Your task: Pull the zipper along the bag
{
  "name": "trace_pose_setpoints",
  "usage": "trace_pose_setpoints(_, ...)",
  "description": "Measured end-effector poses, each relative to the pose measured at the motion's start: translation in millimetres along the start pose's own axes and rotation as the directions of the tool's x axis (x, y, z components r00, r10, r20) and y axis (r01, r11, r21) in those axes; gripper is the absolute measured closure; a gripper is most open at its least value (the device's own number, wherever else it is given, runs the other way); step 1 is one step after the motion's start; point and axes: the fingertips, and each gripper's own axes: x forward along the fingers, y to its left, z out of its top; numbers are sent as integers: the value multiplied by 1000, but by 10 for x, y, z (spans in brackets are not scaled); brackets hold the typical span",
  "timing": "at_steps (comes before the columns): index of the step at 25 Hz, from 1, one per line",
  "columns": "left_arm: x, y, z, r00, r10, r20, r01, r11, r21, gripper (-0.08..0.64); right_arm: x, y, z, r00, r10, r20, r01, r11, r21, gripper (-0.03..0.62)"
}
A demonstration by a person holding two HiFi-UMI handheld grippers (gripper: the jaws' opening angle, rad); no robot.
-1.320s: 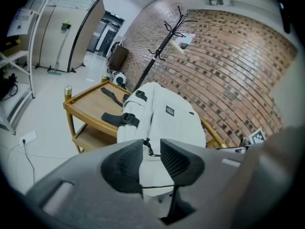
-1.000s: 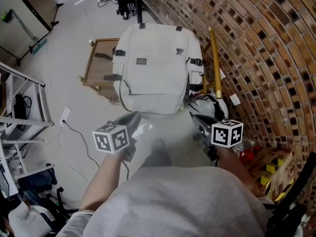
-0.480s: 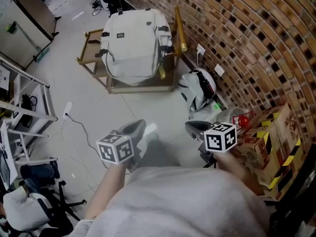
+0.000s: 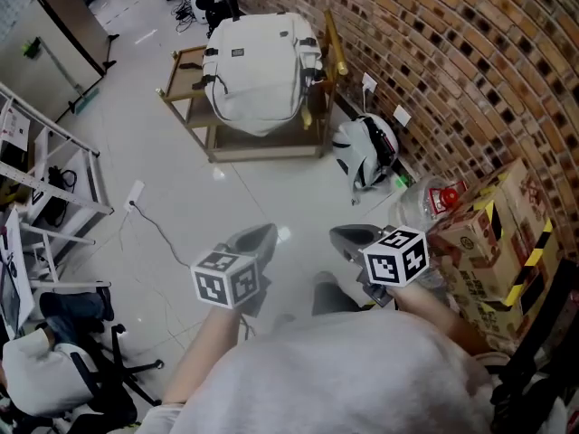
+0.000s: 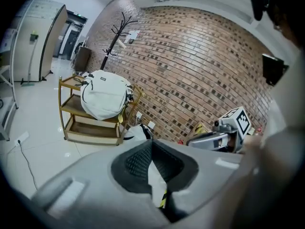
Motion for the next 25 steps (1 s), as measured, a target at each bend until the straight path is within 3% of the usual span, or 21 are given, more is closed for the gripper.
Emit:
trace_pose_setpoints(7, -931, 149, -739, 999, -9, -36, 8, 999, -31, 558, 252, 927, -368, 999, -17, 28, 18, 999, -35, 592)
trace_pose_setpoints(16, -1593, 146, -741, 1000, -19, 11, 19, 999, 51, 558, 321, 1718, -369, 995, 1, 97, 10, 993, -121, 592)
trace_pose_setpoints(25, -1616, 55, -806, 998, -69, -9, 69, 995, 70, 558, 240, 1824, -495, 994, -38, 102, 51, 991, -124, 592)
